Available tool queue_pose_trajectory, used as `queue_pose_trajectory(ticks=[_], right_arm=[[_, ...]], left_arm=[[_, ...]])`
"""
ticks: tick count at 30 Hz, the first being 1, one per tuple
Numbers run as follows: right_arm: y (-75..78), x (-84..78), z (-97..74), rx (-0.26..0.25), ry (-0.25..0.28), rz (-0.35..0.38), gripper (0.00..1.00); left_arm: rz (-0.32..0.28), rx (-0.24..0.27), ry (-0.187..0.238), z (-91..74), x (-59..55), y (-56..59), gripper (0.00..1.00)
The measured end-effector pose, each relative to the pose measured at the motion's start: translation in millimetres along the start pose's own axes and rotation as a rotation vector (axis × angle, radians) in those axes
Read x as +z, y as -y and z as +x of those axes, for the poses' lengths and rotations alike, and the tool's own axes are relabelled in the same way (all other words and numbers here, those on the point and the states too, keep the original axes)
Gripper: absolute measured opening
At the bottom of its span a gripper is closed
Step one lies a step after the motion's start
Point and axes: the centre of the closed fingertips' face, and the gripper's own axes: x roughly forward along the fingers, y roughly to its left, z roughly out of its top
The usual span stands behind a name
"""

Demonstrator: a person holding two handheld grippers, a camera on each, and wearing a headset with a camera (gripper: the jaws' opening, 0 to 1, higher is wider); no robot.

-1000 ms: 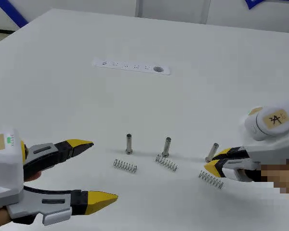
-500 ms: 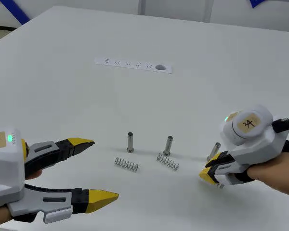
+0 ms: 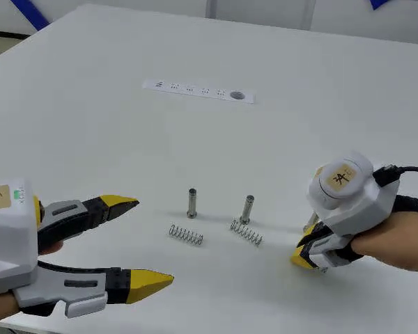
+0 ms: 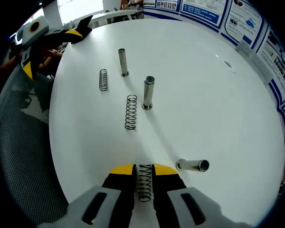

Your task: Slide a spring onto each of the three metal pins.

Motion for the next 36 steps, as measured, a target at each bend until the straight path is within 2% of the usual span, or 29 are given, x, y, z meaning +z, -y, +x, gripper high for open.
queue_pose_trajectory(ticks=[7,15,20,26,36], right_arm=[[-0.8,-0.2,1.3,0.030,-0.003,0.010,0.14],[0.1,-0.9,0.7,0.022,-0.006,-0.009,0.12],[2.7,5.8,-11.0,-0.004,0.043,-0.006,0.12],[5.9,8.3,-23.4,-0.032,0.078,0.002,0.12],[8.4,12.3,-33.9,-0.057,0.125,0.021,0.12]], left_arm=[[-0.001,0.001,0.003,0.3,0.1,0.2,0.72],[-0.002,0.002,0.008,-0.2,1.2,0.6,0.72],[0.000,-0.003,0.005,0.5,1.1,1.8,0.72],[0.003,-0.008,0.001,1.1,0.5,2.8,0.72],[0.005,-0.009,0.002,1.0,1.1,2.9,0.72]])
